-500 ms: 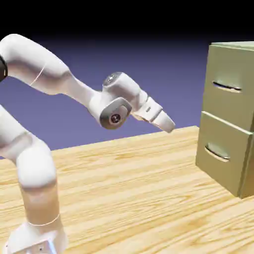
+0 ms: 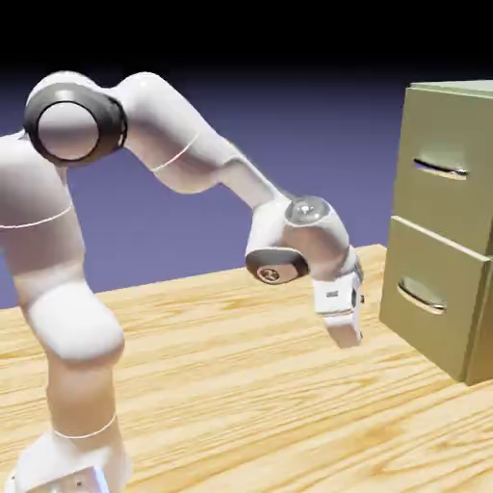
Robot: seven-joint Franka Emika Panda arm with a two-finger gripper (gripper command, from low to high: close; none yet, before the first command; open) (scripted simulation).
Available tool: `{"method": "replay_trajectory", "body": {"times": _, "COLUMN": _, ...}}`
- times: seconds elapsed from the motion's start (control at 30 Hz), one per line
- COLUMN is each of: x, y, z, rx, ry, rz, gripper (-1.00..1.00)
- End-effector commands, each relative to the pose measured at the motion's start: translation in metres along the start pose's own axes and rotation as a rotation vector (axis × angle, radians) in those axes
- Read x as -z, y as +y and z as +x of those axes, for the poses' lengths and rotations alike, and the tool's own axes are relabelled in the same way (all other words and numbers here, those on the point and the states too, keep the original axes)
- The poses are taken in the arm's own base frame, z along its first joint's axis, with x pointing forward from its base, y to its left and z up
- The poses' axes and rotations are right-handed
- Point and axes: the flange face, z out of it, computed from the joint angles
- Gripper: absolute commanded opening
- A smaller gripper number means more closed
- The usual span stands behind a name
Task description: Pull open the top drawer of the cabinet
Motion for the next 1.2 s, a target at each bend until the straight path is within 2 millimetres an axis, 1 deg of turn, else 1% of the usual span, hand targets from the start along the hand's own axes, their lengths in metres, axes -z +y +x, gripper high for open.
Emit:
{"method": "replay_trajectory", "body": {"times": 0.0, "x": -0.008, "y": 0.001, "z": 0.007, "rx": -0.051, "ry": 0.005, "rz": -0.011, "gripper": 0.00}}
{"method": "replay_trajectory", "body": {"times": 0.17, "x": -0.041, "y": 0.007, "z": 0.041, "rx": -0.293, "ry": 0.055, "rz": -0.040, "gripper": 0.00}}
{"method": "replay_trajectory", "body": {"times": 0.33, "x": -0.062, "y": 0.007, "z": 0.071, "rx": -0.502, "ry": 0.127, "rz": -0.014, "gripper": 0.00}}
{"method": "replay_trajectory", "body": {"times": 0.43, "x": -0.067, "y": 0.002, "z": 0.085, "rx": -0.607, "ry": 0.172, "rz": 0.031, "gripper": 0.00}}
{"method": "replay_trajectory", "body": {"times": 0.53, "x": -0.068, "y": -0.007, "z": 0.096, "rx": -0.696, "ry": 0.212, "rz": 0.097, "gripper": 0.00}}
{"method": "replay_trajectory", "body": {"times": 0.63, "x": -0.065, "y": -0.021, "z": 0.102, "rx": -0.766, "ry": 0.242, "rz": 0.183, "gripper": 0.00}}
{"method": "replay_trajectory", "body": {"times": 0.7, "x": -0.061, "y": -0.034, "z": 0.103, "rx": -0.802, "ry": 0.253, "rz": 0.249, "gripper": 0.00}}
{"method": "replay_trajectory", "body": {"times": 0.83, "x": -0.047, "y": -0.065, "z": 0.094, "rx": -0.847, "ry": 0.249, "rz": 0.400, "gripper": 0.00}}
{"method": "replay_trajectory", "body": {"times": 0.93, "x": -0.035, "y": -0.092, "z": 0.077, "rx": -0.857, "ry": 0.220, "rz": 0.521, "gripper": 0.00}}
{"method": "replay_trajectory", "body": {"times": 1.0, "x": -0.025, "y": -0.111, "z": 0.060, "rx": -0.852, "ry": 0.186, "rz": 0.603, "gripper": 0.00}}
{"method": "replay_trajectory", "body": {"times": 1.07, "x": -0.015, "y": -0.131, "z": 0.038, "rx": -0.839, "ry": 0.141, "rz": 0.683, "gripper": 0.00}}
{"method": "replay_trajectory", "body": {"times": 1.17, "x": 0.002, "y": -0.160, "z": -0.004, "rx": -0.802, "ry": 0.051, "rz": 0.796, "gripper": 0.00}}
